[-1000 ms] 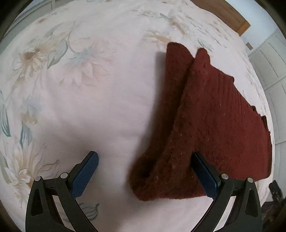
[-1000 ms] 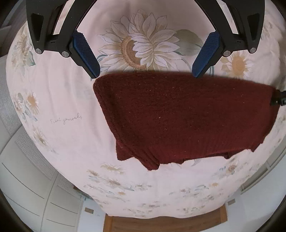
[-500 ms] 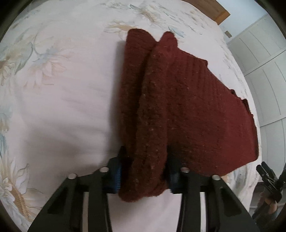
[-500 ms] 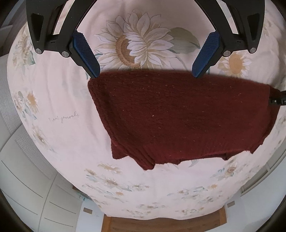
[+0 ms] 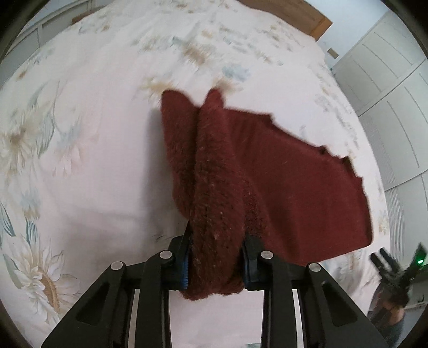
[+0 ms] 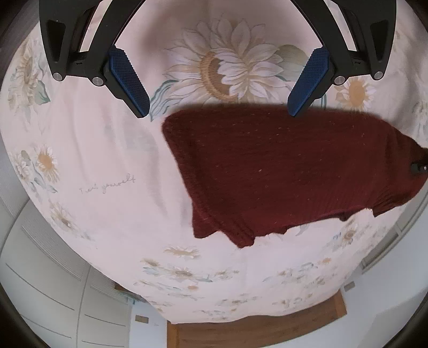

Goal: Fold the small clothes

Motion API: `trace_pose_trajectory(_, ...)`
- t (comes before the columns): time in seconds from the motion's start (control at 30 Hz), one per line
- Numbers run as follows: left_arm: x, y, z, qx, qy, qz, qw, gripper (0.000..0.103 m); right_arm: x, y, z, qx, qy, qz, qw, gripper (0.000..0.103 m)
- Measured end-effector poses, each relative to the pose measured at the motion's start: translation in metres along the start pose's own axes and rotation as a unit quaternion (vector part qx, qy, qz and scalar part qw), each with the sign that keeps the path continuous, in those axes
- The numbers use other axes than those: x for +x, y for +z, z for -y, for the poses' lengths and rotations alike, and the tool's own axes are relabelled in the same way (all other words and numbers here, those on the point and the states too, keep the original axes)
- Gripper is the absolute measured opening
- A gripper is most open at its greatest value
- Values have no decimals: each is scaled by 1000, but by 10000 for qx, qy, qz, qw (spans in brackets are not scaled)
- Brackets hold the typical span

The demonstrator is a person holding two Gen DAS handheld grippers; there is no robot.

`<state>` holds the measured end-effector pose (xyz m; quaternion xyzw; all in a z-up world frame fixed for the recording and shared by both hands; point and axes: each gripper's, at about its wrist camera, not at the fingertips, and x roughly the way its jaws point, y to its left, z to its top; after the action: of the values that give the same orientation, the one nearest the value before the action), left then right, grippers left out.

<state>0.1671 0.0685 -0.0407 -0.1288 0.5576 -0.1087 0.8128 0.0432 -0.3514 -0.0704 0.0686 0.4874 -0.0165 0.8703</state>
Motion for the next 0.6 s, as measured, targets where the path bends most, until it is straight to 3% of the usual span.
trace_pose_trajectory(0.27,-15,21,86,640,80,109,9979,22,-20,3,50,345,-108,195,9992,102)
trace_pose_trajectory(0.6,20,32,222,1618,-155,46,9867,21,-49,3,97,363,-350,443,9977,102)
